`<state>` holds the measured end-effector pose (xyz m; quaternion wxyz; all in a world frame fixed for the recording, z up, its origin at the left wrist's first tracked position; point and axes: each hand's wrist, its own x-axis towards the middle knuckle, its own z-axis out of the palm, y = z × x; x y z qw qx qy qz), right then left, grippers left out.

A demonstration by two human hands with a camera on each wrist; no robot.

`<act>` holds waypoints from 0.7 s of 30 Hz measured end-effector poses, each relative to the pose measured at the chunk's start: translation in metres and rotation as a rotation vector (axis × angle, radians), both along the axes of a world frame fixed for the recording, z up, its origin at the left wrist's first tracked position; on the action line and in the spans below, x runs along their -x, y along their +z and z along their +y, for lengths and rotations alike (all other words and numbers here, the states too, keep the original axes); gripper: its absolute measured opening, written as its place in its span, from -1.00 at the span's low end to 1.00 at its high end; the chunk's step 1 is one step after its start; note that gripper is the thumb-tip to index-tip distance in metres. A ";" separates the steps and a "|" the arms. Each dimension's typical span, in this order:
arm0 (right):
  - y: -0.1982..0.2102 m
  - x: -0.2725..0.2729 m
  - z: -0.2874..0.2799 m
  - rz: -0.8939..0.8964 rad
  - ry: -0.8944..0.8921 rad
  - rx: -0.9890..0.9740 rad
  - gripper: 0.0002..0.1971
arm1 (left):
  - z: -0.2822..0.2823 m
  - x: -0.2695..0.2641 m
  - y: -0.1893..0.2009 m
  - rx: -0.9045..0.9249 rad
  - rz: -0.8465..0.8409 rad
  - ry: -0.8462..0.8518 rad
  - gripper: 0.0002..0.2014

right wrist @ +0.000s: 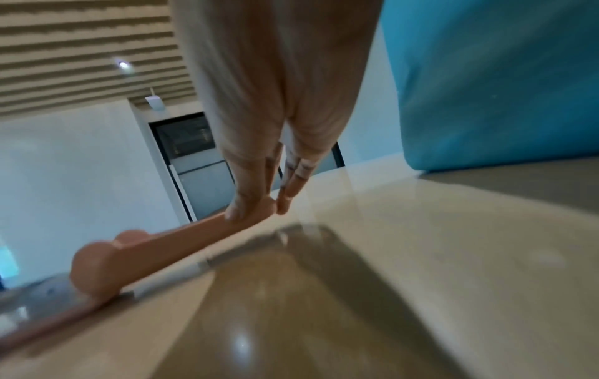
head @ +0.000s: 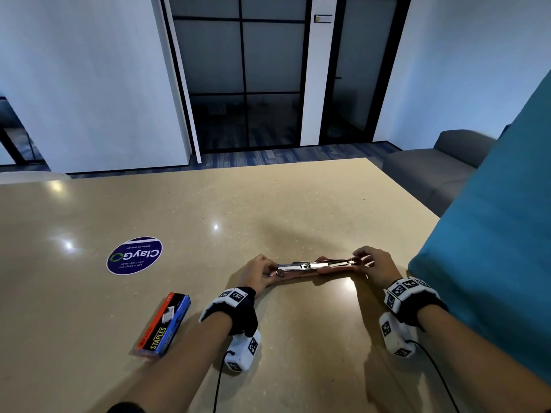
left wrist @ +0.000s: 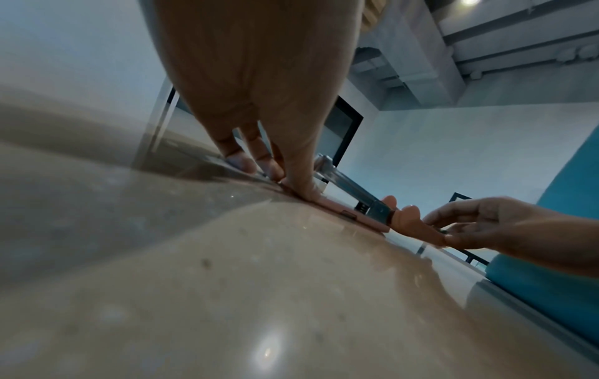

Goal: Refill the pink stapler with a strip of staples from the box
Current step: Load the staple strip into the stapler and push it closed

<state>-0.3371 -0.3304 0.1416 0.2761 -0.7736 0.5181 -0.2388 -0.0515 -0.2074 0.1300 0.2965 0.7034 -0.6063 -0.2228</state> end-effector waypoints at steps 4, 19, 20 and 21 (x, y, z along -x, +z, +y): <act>0.024 -0.002 -0.002 0.015 0.138 0.033 -0.69 | 0.002 -0.008 0.002 0.002 -0.001 0.002 -0.71; 0.051 -0.129 0.046 -0.043 0.456 0.069 -0.74 | 0.006 -0.008 0.004 -0.015 0.002 0.035 -0.72; 0.042 -0.133 0.050 0.021 0.461 0.092 -0.79 | 0.006 -0.008 0.003 -0.011 -0.006 0.036 -0.74; 0.034 -0.136 0.052 0.074 0.460 0.118 -0.81 | 0.008 -0.008 0.004 -0.009 -0.008 0.042 -0.74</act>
